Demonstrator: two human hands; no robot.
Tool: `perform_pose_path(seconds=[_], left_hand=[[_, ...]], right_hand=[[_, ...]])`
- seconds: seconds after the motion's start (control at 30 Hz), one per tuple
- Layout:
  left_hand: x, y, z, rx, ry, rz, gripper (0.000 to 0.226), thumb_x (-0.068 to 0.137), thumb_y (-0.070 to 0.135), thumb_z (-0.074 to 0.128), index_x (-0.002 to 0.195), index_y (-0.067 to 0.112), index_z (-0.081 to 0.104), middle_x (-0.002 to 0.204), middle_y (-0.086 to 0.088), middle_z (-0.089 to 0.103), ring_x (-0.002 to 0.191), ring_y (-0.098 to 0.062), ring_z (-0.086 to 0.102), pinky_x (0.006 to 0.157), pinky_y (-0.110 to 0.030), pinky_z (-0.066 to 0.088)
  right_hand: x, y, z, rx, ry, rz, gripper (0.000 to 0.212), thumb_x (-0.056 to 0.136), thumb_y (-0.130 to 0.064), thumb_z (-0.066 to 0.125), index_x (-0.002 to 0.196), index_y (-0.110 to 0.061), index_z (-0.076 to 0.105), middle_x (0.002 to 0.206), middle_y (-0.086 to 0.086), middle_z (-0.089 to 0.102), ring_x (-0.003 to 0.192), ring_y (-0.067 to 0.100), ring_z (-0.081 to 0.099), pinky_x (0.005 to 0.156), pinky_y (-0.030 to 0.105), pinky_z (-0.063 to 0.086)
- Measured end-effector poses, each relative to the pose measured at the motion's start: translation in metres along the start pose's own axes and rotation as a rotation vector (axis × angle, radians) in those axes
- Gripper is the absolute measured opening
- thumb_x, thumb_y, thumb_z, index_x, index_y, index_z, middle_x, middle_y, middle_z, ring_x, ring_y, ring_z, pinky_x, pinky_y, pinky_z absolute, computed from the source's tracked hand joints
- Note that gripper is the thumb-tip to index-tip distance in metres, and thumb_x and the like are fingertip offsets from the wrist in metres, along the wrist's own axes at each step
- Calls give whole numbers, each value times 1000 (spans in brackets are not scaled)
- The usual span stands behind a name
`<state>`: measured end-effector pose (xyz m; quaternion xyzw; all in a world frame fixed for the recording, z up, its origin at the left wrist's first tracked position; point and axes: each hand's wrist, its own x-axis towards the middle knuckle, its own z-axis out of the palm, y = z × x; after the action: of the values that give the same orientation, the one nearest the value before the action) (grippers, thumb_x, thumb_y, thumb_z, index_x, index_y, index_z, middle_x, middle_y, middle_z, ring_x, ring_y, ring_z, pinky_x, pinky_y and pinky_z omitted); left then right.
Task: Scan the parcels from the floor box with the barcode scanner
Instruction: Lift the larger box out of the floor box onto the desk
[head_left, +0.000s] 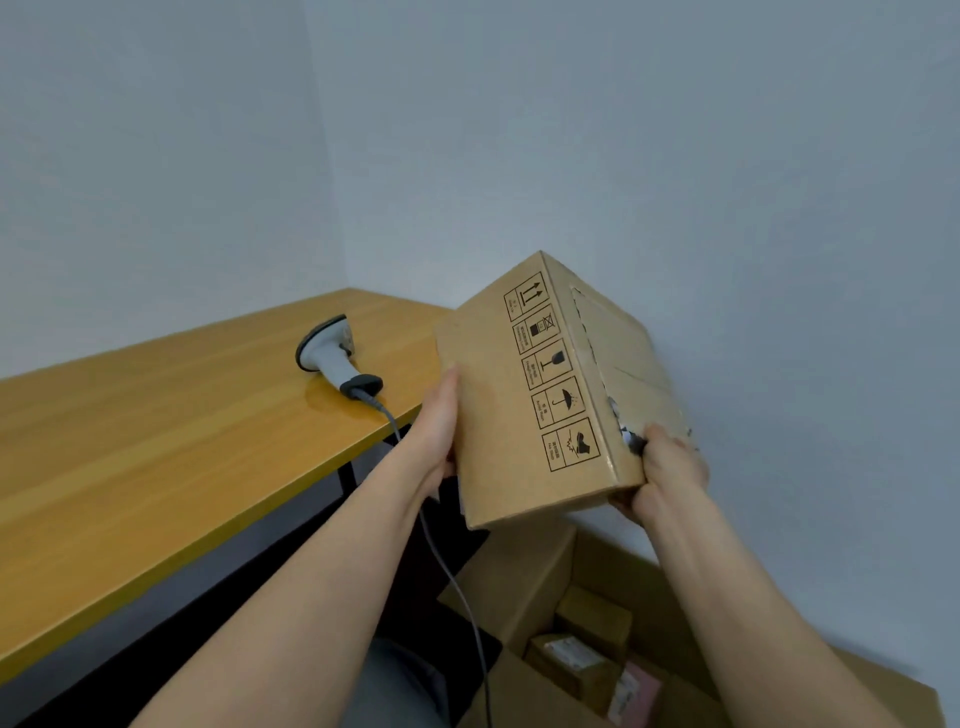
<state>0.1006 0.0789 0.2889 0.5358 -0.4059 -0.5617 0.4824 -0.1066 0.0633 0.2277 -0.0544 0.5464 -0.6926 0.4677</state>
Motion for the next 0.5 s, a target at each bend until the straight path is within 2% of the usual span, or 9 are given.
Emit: perform_pose_path(seconds=[0.07, 0.2, 0.27, 0.33, 0.4, 0.5], left_hand=[[-4, 15, -3, -66, 2, 17, 58, 94, 63, 29, 136, 24, 40, 106, 4, 52, 101, -20, 51, 103, -50, 38], [-15, 46, -14, -99, 26, 53, 75, 91, 68, 30, 143, 15, 38, 128, -5, 52, 120, -23, 48, 107, -47, 35], [-17, 59, -26, -98, 67, 51, 85, 86, 74, 33, 144, 12, 36, 140, -10, 48, 126, -27, 48, 107, -47, 37], [-23, 71, -40, -92, 105, 51, 95, 81, 80, 32, 147, 11, 32, 143, -15, 46, 128, -33, 47, 104, -49, 39], [-28, 82, -57, -89, 89, 56, 104, 74, 87, 28, 147, 13, 32, 141, -22, 47, 125, -39, 48, 105, -53, 38], [-41, 100, -81, -159, 74, 97, 84, 76, 86, 24, 122, 20, 49, 116, -24, 60, 112, -41, 56, 101, -55, 41]], right_hand=[[-11, -6, 5, 28, -26, -29, 48, 79, -34, 67, 124, -32, 53, 116, 7, 65, 95, 31, 67, 81, 56, 57], [-36, -17, 14, 44, -98, -64, 45, 84, -34, 66, 127, -34, 53, 117, 6, 64, 95, 32, 67, 77, 59, 57], [-50, -22, 20, 35, -135, -108, 46, 85, -34, 65, 129, -33, 51, 119, 5, 64, 99, 30, 67, 81, 58, 56], [-62, -27, 26, 27, -166, -176, 50, 87, -32, 66, 133, -30, 48, 125, 3, 61, 105, 27, 64, 89, 55, 54], [-76, -32, 35, 14, -201, -259, 52, 88, -31, 66, 136, -27, 47, 130, 1, 58, 111, 23, 62, 96, 50, 52], [-100, -39, 51, 5, -282, -361, 49, 89, -30, 65, 135, -25, 48, 130, -2, 55, 113, 19, 60, 100, 43, 50]])
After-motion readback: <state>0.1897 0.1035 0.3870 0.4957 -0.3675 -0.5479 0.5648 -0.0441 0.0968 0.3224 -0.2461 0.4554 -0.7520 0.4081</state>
